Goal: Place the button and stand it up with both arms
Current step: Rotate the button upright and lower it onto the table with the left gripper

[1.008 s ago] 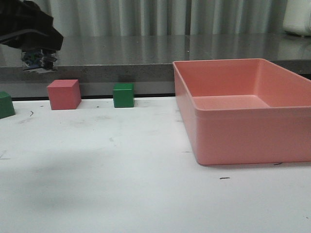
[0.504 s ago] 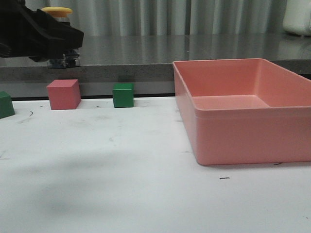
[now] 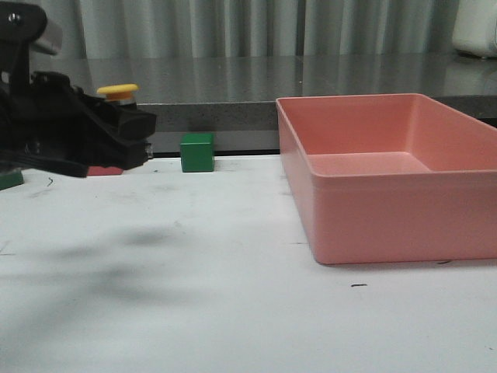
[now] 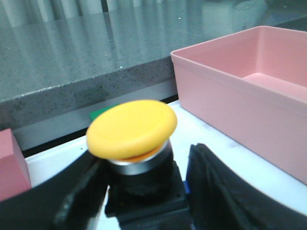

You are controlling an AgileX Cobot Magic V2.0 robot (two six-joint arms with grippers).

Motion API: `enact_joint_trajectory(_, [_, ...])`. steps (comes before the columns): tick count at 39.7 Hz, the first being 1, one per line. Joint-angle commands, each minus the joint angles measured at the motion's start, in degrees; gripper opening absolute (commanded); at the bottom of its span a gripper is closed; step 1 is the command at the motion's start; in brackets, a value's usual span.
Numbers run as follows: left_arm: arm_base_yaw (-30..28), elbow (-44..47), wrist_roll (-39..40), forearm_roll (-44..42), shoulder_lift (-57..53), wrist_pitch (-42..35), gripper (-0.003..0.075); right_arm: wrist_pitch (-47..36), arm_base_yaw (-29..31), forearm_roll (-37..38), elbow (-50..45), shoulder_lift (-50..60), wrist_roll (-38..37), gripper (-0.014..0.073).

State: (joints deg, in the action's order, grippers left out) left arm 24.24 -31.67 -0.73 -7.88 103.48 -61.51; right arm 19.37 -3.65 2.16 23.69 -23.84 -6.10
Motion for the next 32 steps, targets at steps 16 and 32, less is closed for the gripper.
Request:
enact_joint_trajectory(16, [-0.11, 1.57, -0.53, 2.14, 9.54, -14.31, 0.0218, -4.87, 0.43, 0.80, 1.51, -0.14, 0.56, -0.0069])
enact_joint_trajectory(32, [-0.11, 3.96, -2.79, 2.28, 9.54, -15.26, 0.0323, -4.87, 0.43, 0.80, 1.51, -0.14, 0.56, -0.0069])
